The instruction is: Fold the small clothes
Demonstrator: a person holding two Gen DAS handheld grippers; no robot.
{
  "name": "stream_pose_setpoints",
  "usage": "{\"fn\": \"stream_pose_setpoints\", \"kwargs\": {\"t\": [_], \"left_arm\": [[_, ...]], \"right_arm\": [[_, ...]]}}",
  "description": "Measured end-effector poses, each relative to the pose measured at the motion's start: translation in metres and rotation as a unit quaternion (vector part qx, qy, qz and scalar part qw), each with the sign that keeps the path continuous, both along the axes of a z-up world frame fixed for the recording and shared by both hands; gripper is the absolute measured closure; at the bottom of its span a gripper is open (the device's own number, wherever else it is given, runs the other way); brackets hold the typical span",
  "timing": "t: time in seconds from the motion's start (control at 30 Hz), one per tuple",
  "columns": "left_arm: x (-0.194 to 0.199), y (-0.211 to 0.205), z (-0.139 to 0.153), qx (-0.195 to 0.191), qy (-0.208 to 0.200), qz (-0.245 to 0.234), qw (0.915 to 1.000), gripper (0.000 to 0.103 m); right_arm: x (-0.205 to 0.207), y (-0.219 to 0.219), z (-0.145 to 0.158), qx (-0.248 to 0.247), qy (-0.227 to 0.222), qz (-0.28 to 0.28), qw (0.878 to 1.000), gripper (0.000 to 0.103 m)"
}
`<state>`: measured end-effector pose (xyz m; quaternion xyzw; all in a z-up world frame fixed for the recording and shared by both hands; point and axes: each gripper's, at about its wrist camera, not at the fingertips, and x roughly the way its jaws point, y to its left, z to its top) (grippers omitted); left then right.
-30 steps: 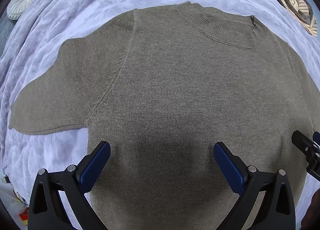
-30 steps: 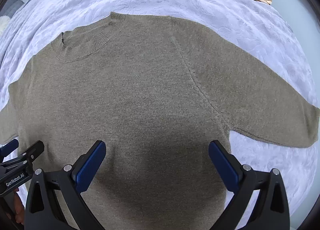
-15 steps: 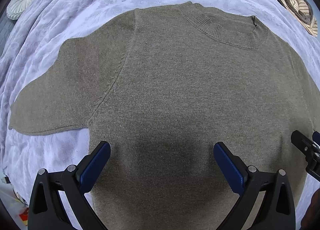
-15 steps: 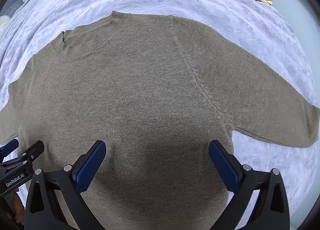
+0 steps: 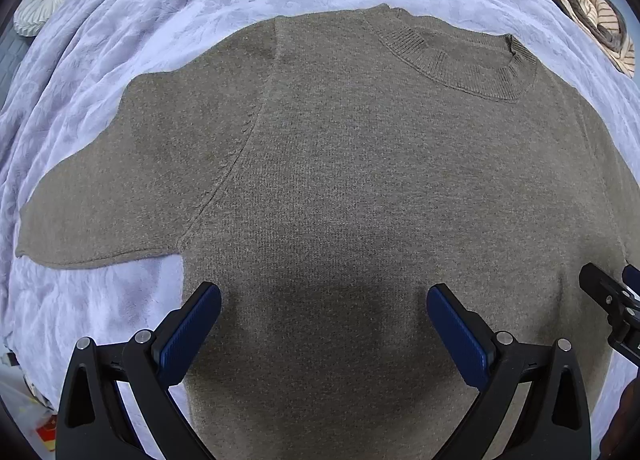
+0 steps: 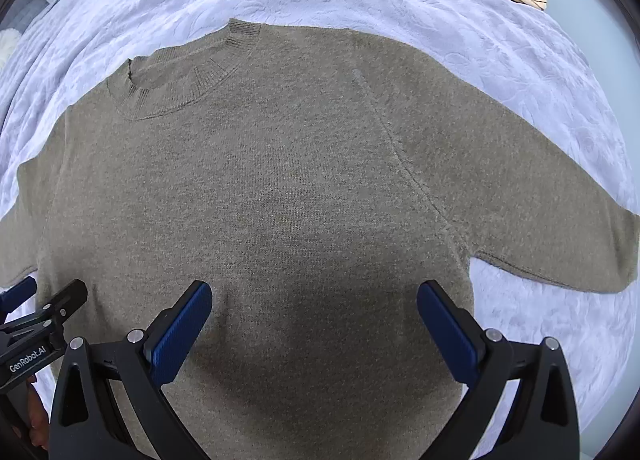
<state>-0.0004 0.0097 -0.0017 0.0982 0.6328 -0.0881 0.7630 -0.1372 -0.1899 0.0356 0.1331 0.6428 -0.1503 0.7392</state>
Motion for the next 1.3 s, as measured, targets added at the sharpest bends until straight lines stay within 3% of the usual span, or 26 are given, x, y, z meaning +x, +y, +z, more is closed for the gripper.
{"fn": "stream_pose_setpoints", "kwargs": {"t": [0.6,0.97,1.3], "left_arm": [[-0.001,0.009,0.002,-0.005,-0.008,0.003,0.9999,0.0],[-0.002,0.021,0.009,-0.046,-0.04,0.004,0.9981,0.0],[0.002,0.032,0.011,-0.035,-0.028,0.008,0.999,0.0]], "right_arm": [[0.001,0.014,0.001,-0.006,0.001,0.005,1.0,0.001],[0.001,0.022,0.001,-0.01,0.002,0.008,1.0,0.001],[0.004,0.029,0.004,-0.016,0.002,0.014,1.0,0.001]]}}
